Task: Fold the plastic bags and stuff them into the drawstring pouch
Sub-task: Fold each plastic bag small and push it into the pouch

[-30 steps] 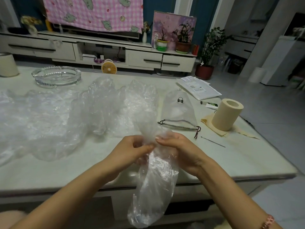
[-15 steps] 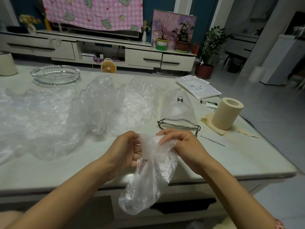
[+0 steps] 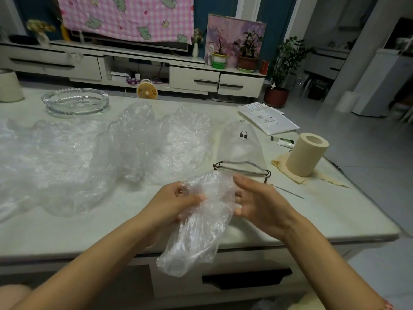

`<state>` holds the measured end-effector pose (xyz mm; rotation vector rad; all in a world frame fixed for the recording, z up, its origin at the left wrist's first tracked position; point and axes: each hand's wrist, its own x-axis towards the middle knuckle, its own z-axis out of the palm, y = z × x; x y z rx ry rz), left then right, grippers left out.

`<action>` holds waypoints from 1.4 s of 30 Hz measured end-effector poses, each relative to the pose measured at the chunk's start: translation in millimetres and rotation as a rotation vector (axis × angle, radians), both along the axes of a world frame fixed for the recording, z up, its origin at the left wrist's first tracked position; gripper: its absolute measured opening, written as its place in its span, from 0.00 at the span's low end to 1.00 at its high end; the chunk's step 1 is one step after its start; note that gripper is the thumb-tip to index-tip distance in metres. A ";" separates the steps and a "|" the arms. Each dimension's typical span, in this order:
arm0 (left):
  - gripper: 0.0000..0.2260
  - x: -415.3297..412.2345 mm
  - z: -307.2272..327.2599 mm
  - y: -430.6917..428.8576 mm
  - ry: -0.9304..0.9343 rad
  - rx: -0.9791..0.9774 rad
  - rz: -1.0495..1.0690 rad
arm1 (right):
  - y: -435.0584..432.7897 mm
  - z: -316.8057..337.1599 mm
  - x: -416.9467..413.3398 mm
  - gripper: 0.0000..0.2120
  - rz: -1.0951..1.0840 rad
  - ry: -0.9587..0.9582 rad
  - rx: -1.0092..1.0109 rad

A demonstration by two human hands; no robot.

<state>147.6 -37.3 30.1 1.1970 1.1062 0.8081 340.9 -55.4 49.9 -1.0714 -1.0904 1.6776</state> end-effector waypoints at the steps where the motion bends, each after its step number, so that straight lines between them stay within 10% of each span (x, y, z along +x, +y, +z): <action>1: 0.12 0.5 -0.7 -0.2 -0.004 0.023 0.002 | -2.8 -2.7 -5.1 0.28 0.047 -0.060 -0.006; 9: 0.07 9.2 0.6 -6.4 0.049 0.134 0.057 | -6.7 -15.5 -31.7 0.08 -0.239 -0.037 0.041; 13: 0.12 8.4 3.6 -5.0 -0.122 -0.111 0.019 | -3.6 -12.7 -27.6 0.04 -0.226 -0.117 0.111; 19: 0.28 2.2 5.8 -1.8 -0.223 -0.273 -0.161 | -2.5 -16.6 -17.7 0.28 -0.176 -0.430 0.425; 24: 0.17 -0.2 2.1 -5.3 -0.047 -0.091 -0.270 | -0.1 -23.0 -18.8 0.33 -0.129 -0.561 0.508; 30: 0.10 2.0 -2.0 -3.9 -0.004 0.040 -0.055 | -5.0 -4.1 -13.3 0.26 0.003 -0.002 0.090; 42: 0.05 15.5 -4.7 -10.2 0.107 0.347 0.117 | -6.1 -25.1 -34.0 0.13 -0.297 -0.114 0.083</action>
